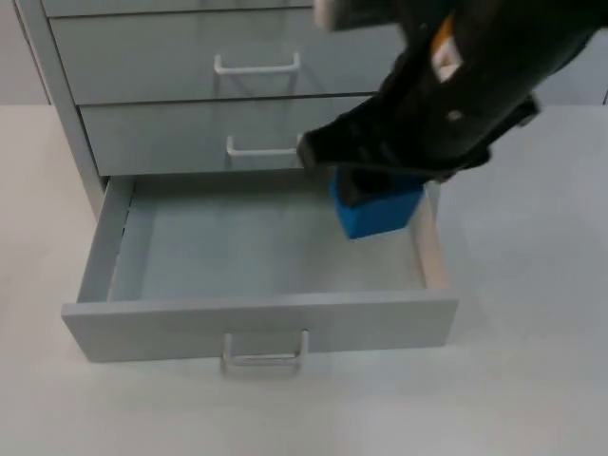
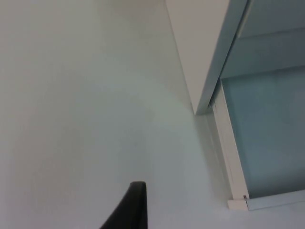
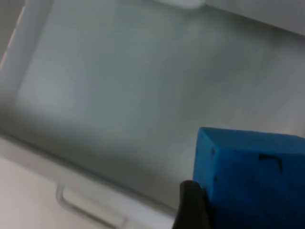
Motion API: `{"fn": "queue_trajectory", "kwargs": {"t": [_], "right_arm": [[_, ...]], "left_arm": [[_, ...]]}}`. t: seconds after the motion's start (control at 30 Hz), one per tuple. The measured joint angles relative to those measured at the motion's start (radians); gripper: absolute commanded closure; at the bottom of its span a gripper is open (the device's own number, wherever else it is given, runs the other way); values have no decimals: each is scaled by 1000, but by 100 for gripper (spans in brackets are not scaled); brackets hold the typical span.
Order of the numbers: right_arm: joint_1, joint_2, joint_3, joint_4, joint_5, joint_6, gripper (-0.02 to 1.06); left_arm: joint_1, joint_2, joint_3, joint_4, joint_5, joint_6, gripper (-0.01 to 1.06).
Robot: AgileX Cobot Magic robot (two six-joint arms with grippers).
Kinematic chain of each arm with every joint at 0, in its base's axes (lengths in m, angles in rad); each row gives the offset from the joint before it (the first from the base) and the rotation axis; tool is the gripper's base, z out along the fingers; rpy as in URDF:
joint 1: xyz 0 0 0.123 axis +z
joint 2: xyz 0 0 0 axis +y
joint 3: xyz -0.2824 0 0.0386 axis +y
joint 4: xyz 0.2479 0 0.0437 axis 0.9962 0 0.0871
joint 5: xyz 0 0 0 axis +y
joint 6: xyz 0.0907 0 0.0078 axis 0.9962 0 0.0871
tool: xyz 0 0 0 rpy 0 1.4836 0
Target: Open the drawer with the left hand, place the block into the drawer with the right hand, then close the drawer with the left hand.
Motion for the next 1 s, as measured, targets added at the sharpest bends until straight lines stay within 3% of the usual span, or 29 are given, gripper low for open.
{"fn": "queue_trajectory", "kwargs": {"t": [0.23, 0.4, 0.47, 0.53, 0.57, 0.67, 0.7, 0.8, 1.0], "right_arm": [[0, 178, -37, -60, -133, 63, 105], [0, 249, -37, -81, -177, 100, 100], [0, 274, -37, -85, -186, 113, 87], [0, 285, -37, -88, -188, 116, 67], [0, 289, -37, -91, -192, 118, 67], [0, 290, -38, -93, -197, 121, 38], [0, 290, -38, -93, -197, 121, 33], [0, 284, -38, -93, -197, 121, 27], [0, 197, -38, -93, -140, 121, 27]], "left_arm": [[0, 0, 0, -1, 0, 0, 0], [0, 0, 0, -3, 0, 0, 0], [0, 0, 0, -3, 0, 0, 0], [0, 0, 0, -3, -2, 0, 0], [0, 0, 0, -3, -2, 0, 0], [0, 0, 0, -3, -6, 0, 0], [0, 0, 0, -3, -6, 0, 0], [0, 0, 0, -3, -6, 0, 0], [0, 0, 0, -3, -8, 0, 0]]}}
